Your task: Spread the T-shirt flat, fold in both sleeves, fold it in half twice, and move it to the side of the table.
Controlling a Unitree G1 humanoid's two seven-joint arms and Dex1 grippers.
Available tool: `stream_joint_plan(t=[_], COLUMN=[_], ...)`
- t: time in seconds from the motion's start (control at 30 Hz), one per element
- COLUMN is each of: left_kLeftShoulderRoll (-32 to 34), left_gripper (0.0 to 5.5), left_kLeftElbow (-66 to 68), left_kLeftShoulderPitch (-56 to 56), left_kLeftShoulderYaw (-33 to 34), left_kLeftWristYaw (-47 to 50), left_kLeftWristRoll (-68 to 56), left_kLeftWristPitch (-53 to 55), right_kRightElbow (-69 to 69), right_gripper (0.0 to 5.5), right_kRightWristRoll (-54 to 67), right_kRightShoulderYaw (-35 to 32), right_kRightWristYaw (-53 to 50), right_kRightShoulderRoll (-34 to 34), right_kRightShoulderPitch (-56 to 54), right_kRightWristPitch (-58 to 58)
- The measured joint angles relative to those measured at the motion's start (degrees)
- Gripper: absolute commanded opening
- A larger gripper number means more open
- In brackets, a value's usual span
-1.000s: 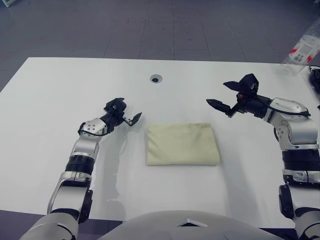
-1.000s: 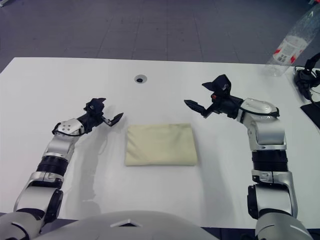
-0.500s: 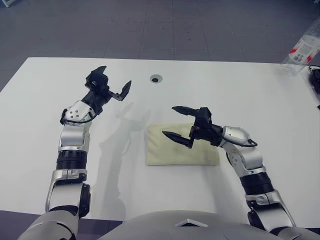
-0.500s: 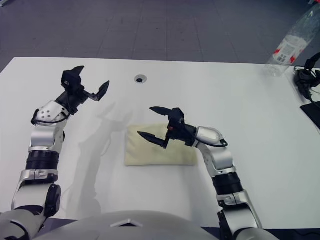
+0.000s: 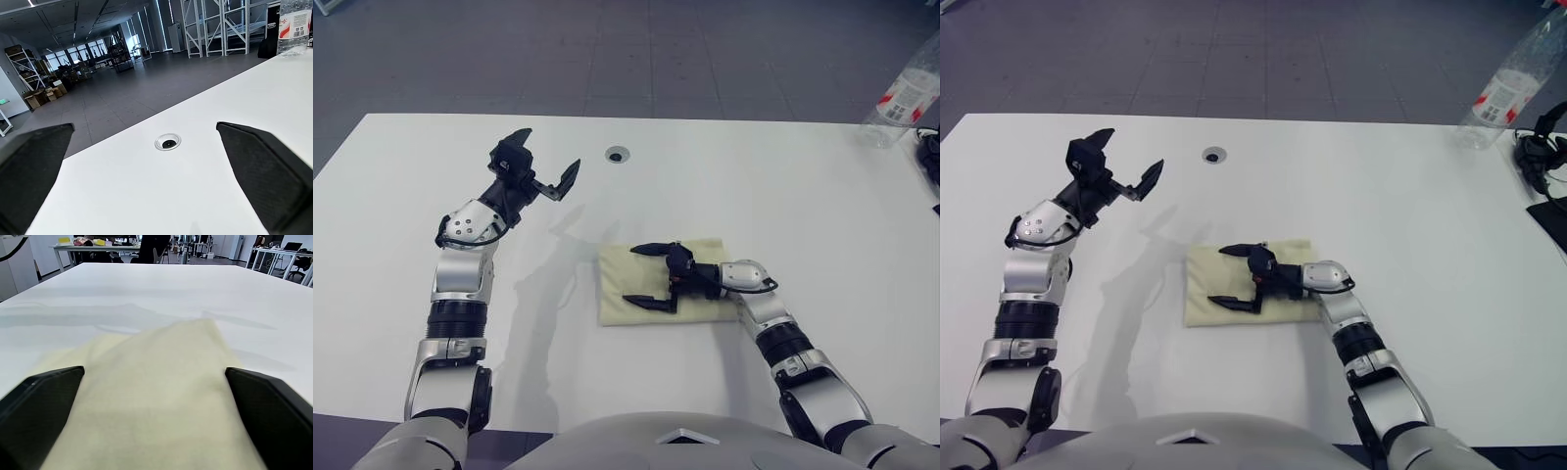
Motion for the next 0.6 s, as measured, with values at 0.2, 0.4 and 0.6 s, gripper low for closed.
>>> stream_joint_plan(t=[0.2,0.4,0.6], left_kLeftShoulderRoll=[0.00,0.04,0.10], left_gripper=[5.40,5.40,5.40], left_kLeftElbow=[0.13,0.17,0.15], left_kLeftShoulderPitch=[-0.02,0.16,0.31], left_kLeftShoulderYaw=[-0.01,0.07,0.13], left_kLeftWristYaw=[0.05,0.70,0.81], left_kLeftWristRoll=[0.03,0.06,0.04], left_kLeftWristPitch=[0.06,0.04,0.03], right_kRightElbow=[4.06,14.06,24.73], right_gripper=[5.37,5.37,5.37], right_kRightWristRoll=[-1.29,1.12,1.59], right_kRightShoulderYaw=[0.43,-7.66,-15.93], right_kRightWristYaw=[-1.60,-8.83,-34.24], right_kRightShoulderRoll=[-0.11,-3.05,-6.57], right_kRightShoulderPitch=[-2.96,-7.21,-10.16], right_kRightWristPitch=[-1.16,1.28,-1.47])
